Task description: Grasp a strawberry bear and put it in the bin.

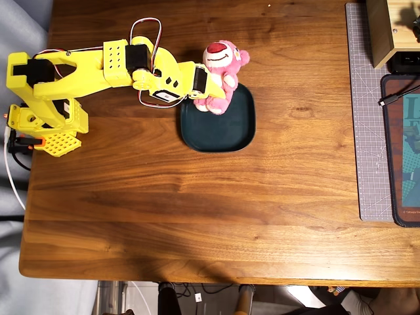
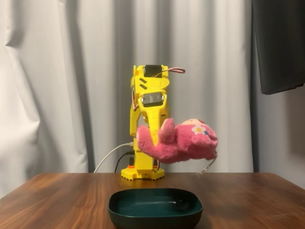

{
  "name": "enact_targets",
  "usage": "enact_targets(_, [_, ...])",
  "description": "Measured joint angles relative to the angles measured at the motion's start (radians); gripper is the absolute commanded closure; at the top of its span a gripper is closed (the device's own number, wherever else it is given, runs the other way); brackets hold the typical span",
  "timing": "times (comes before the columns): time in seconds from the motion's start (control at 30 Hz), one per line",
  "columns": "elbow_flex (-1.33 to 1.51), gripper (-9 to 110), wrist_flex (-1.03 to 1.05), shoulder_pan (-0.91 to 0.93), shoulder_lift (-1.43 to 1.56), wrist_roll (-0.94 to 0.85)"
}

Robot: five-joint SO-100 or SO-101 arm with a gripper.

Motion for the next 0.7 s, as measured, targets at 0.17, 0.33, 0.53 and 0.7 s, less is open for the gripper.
enact_targets(0.17, [-0.005,102,0.037,-0.017,-0.046,0.0])
enact_targets(0.33, [-0.005,100,0.061,-0.067,-0.046,-0.011])
enact_targets(0.53, [-0.005,84,0.063,-0.061,-0.046,-0.023])
enact_targets(0.7, [-0.005,67,0.063,-0.063,-0.046,-0.023])
